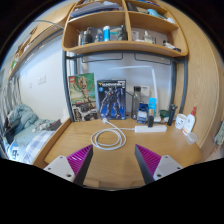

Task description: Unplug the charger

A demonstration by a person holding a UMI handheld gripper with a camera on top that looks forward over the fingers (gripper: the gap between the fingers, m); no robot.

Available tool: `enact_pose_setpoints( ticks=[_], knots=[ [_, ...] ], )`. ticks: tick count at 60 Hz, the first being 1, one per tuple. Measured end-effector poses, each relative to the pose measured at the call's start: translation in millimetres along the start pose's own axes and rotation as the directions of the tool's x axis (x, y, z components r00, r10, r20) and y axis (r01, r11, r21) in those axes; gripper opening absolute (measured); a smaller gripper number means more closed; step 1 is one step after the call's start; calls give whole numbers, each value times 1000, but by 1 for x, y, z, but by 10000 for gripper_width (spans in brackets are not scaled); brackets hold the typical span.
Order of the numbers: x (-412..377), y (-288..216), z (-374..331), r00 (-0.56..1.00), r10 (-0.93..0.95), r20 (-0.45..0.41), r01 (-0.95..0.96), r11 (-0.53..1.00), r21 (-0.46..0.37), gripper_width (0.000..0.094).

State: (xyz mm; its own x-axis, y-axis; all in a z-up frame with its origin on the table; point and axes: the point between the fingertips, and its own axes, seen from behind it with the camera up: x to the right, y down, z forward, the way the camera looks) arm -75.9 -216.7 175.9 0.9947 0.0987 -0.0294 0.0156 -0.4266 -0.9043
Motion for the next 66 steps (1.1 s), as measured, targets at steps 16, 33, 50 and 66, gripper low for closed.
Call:
enact_pose_setpoints(
  ticks=[16,33,50,66],
  knots=[
    [57,35,38,996,34,-88,-42,995,-93,858],
    [171,36,133,978,32,-206,-61,989,-137,848],
    [229,-4,267,982,15,-187,-36,994,-106,837],
    [249,-25,349,988,36,-151,-47,997,-69,460]
  ],
)
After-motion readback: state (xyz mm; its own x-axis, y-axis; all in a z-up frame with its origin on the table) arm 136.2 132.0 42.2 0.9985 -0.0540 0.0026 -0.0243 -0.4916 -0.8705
